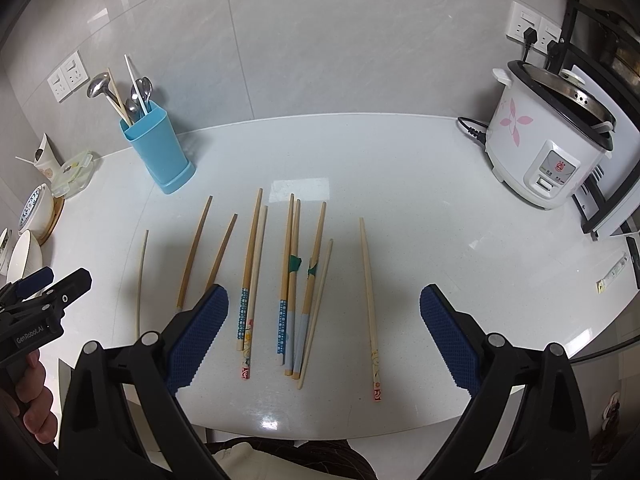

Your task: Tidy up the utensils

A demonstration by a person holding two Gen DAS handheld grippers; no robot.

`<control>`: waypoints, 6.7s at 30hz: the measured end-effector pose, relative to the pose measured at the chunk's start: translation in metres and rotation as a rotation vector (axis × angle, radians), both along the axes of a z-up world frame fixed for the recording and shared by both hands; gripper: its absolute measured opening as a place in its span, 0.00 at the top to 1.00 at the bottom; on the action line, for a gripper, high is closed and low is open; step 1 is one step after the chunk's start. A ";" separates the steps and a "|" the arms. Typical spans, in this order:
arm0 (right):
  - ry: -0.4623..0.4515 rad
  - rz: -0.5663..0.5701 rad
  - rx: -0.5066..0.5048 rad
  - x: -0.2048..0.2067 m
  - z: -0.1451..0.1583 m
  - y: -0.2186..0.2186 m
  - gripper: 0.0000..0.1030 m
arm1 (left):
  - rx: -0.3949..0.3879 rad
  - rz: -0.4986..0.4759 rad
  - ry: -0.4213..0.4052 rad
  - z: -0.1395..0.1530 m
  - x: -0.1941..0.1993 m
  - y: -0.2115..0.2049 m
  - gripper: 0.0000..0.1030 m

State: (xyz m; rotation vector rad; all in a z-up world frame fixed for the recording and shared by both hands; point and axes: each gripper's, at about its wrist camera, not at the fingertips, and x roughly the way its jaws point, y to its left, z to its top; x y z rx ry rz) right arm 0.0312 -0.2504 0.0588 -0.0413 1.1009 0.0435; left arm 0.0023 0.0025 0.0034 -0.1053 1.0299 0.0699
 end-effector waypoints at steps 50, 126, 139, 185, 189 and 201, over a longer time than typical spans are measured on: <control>0.538 0.007 0.086 0.129 -0.157 0.010 0.66 | -0.106 0.147 0.423 -0.160 0.110 0.075 0.32; 0.185 -0.041 0.035 0.115 -0.073 0.008 0.94 | -0.058 0.084 0.077 -0.052 0.082 0.049 0.97; 0.020 0.033 0.071 0.131 -0.013 0.004 0.94 | -0.033 0.117 -0.078 0.012 0.082 0.040 0.96; -0.207 0.195 0.108 0.267 0.046 0.166 0.94 | -0.023 0.076 -0.350 0.073 0.249 0.098 0.96; -0.177 0.198 0.113 0.274 0.031 0.173 0.94 | -0.009 0.071 -0.334 0.060 0.261 0.098 0.96; -0.154 0.222 0.121 0.285 0.021 0.184 0.94 | -0.003 0.090 -0.261 0.052 0.262 0.104 0.58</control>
